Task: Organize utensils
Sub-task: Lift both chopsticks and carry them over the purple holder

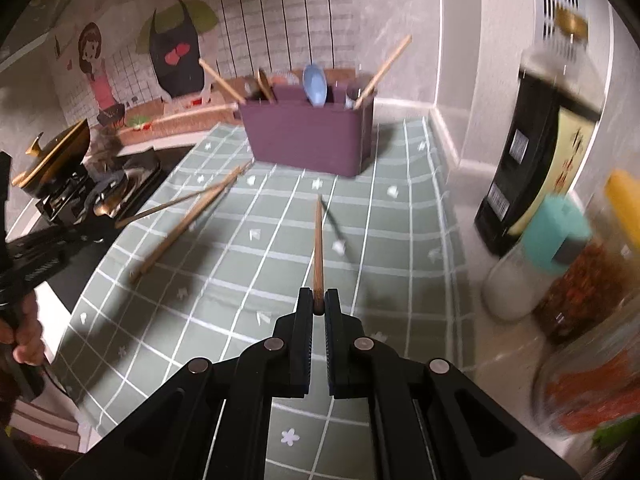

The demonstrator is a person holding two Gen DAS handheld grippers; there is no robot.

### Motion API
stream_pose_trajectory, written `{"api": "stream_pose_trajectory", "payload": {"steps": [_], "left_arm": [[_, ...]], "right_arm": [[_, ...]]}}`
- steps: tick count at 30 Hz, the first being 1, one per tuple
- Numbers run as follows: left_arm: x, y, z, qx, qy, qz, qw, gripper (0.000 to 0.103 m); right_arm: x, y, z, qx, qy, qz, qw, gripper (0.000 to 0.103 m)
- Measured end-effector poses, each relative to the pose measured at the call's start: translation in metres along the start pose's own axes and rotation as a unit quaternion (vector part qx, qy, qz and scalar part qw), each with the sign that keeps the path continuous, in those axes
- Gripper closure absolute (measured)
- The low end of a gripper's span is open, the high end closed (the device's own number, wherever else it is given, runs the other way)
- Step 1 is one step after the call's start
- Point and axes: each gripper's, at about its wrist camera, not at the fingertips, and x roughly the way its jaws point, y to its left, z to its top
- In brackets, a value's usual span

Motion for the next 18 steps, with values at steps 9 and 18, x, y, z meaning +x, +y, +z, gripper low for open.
{"api": "stream_pose_trajectory", "payload": {"steps": [9, 18], "left_arm": [[-0.029, 0.009, 0.079, -0.009, -0.045, -0.048, 0.9978, 0.098], [-0.085, 0.007, 0.180, 0.012, -0.109, -0.120, 0.9867, 0.099]], "right_arm": [[-0.044, 0.021, 0.076, -0.045, -0.072, -0.048, 0.995, 0.098], [-0.105, 0.046, 0.177, -0.063, -0.143, -0.073, 0.985, 0.098]]}}
